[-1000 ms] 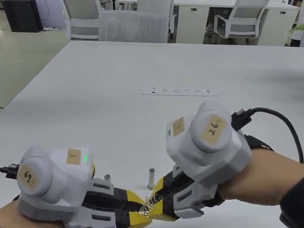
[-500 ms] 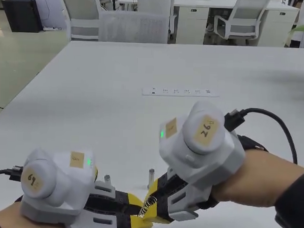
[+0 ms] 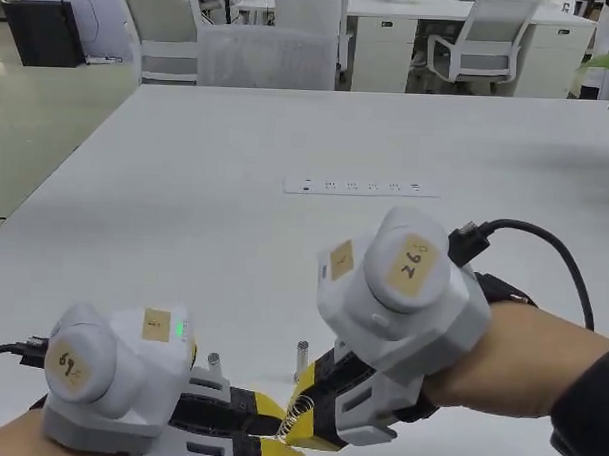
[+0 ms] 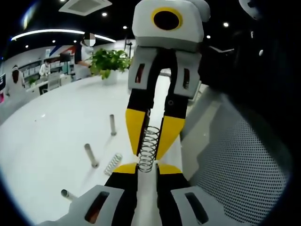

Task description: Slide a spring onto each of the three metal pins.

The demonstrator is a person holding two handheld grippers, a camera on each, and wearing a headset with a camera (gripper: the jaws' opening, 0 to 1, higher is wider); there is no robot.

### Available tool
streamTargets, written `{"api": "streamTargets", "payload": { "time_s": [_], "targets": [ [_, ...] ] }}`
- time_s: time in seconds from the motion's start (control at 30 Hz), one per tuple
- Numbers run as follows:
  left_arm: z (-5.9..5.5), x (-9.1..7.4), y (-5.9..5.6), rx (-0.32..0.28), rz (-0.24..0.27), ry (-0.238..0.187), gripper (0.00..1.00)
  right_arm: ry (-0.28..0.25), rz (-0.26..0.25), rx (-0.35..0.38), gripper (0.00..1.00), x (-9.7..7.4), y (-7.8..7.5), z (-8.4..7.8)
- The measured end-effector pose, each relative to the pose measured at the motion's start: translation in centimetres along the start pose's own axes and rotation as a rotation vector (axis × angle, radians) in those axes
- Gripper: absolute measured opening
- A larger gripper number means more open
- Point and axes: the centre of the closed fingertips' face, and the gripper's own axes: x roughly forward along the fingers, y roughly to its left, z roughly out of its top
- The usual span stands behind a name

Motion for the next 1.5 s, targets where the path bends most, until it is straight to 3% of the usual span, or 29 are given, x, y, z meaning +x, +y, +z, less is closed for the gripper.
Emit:
{"api": "streamTargets", "payload": {
  "time_s": [0.7,1.13,1.5],
  "targets": [
    [0.0,-1.5,1.0,-0.034,0.044,-0.018,0.18,0.073,-0.063,0.034,0.08,-1.8,-2.2,-2.9],
    [-0.6,-3.9,2.0,-0.068,0.110,-0.025,0.24,0.096,-0.088,0.060,0.08,-2.8,-3.1,-4.1],
    [-1.3,-5.8,2.2,-0.124,0.172,-0.050,0.30,0.104,-0.098,0.072,0.08,-3.5,-3.4,-4.8]
  ]
}}
